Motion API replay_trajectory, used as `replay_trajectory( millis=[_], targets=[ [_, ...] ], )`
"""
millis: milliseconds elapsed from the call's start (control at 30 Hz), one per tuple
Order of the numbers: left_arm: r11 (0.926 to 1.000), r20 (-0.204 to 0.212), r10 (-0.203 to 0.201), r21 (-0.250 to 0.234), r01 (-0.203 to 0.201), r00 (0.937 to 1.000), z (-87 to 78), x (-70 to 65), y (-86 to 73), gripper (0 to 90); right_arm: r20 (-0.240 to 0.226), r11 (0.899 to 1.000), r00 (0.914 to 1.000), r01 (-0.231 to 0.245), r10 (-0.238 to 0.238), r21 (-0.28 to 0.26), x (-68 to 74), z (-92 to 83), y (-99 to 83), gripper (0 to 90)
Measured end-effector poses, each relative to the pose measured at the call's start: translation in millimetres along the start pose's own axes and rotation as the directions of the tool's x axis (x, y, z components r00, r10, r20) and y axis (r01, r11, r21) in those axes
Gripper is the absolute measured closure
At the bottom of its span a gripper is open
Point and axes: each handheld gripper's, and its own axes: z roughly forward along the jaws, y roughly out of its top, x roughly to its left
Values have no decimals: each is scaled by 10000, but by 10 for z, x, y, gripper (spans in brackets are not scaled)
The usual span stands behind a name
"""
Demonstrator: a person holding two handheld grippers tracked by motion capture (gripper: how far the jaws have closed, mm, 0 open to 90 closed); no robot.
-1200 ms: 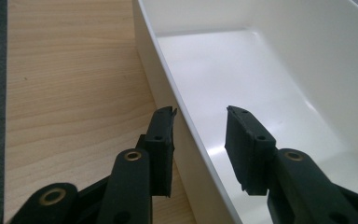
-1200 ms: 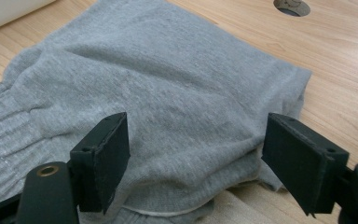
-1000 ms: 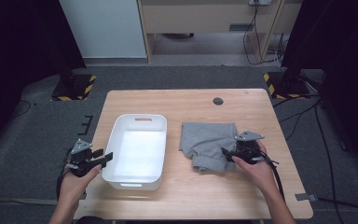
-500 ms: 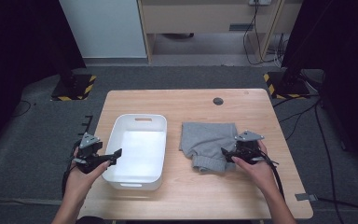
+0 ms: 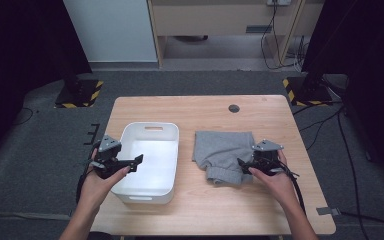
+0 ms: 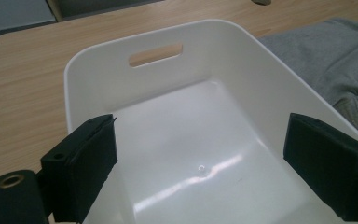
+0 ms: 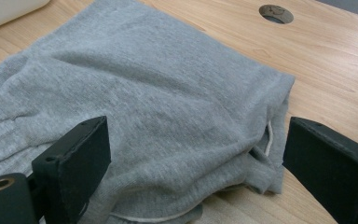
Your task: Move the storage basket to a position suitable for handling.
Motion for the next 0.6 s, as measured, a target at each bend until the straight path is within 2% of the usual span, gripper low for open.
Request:
replay_trajectory(
  millis=[67, 133, 267, 333, 567, 600],
  targets=[
    [9999, 46, 162, 26, -162, 9999, 18, -45, 50, 87, 6, 10000, 10000, -40, 40, -25, 1, -3, 3, 79],
    [9999, 135, 117, -27, -117, 9998, 37, -74, 75, 87, -6, 10000, 10000, -35, 35, -25, -1, -6, 3, 79],
    [9996, 339, 261, -64, -259, 9991, 139, -193, 234, 87, 1, 10000, 10000, -21, 21, -65, -15, -16, 5, 107],
    [9997, 398, 226, -56, -224, 9990, 200, -236, 299, 88, -44, 9999, 10000, -60, 59, -105, -20, -22, 9, 145],
    [9986, 622, 529, 3, -530, 9967, 378, -445, 458, 92, -90, 9996, 9999, -140, 138, -249, -73, -74, 48, 267],
    [9983, 781, 577, -27, -577, 9953, 403, -481, 476, 94, -97, 9994, 9998, -170, 167, -307, -86, -83, 55, 286]
  ],
)
